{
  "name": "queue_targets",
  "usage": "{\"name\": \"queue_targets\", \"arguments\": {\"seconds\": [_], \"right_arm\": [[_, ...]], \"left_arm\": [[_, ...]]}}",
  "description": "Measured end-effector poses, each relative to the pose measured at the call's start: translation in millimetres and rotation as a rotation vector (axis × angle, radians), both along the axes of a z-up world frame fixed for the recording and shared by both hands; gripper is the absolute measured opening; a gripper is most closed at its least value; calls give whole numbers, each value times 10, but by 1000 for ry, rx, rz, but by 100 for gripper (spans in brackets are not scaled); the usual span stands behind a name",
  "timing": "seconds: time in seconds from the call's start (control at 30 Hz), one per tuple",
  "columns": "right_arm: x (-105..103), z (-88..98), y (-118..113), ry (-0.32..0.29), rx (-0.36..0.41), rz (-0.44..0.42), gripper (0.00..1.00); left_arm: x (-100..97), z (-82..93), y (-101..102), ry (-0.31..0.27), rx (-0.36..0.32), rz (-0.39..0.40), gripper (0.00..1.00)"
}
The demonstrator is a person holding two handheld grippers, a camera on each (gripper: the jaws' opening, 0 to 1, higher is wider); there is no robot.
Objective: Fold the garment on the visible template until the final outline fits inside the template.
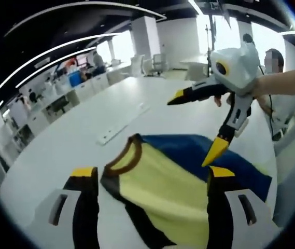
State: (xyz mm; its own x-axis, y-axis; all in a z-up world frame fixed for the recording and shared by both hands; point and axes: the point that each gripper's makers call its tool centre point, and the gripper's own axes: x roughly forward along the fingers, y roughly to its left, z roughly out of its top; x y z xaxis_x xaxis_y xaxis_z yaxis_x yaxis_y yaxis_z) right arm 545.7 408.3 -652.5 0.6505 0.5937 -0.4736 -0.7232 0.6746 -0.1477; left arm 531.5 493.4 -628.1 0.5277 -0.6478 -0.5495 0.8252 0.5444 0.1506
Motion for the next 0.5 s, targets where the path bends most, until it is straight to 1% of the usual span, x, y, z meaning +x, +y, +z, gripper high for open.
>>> {"name": "queue_targets", "arguments": {"seconds": [0.03,0.1,0.13,0.27,0.33,0.37,0.4,0.47,0.5], "right_arm": [[-24,5,5,2,0,2,100],[-58,31,14,0,6,3,100],[-71,56,20,-8,13,3,100],[-164,93,57,-5,18,22,100],[-167,103,70,-18,16,29,100],[-199,107,74,-16,14,33,100],[-217,103,79,-6,18,34,100],[-259,115,90,21,47,31,100],[-265,121,88,23,51,30,100]], "left_arm": [[-35,32,-20,-17,-12,-19,83],[-112,34,-21,10,-29,-10,86],[-177,49,-23,6,-33,-18,86],[-244,44,25,5,-30,-6,89],[-278,58,30,2,-44,-7,91],[-323,52,38,19,-52,-1,92],[-329,52,43,19,-52,2,92],[-381,61,52,7,-54,5,93],[-393,70,56,1,-58,11,94]]}}
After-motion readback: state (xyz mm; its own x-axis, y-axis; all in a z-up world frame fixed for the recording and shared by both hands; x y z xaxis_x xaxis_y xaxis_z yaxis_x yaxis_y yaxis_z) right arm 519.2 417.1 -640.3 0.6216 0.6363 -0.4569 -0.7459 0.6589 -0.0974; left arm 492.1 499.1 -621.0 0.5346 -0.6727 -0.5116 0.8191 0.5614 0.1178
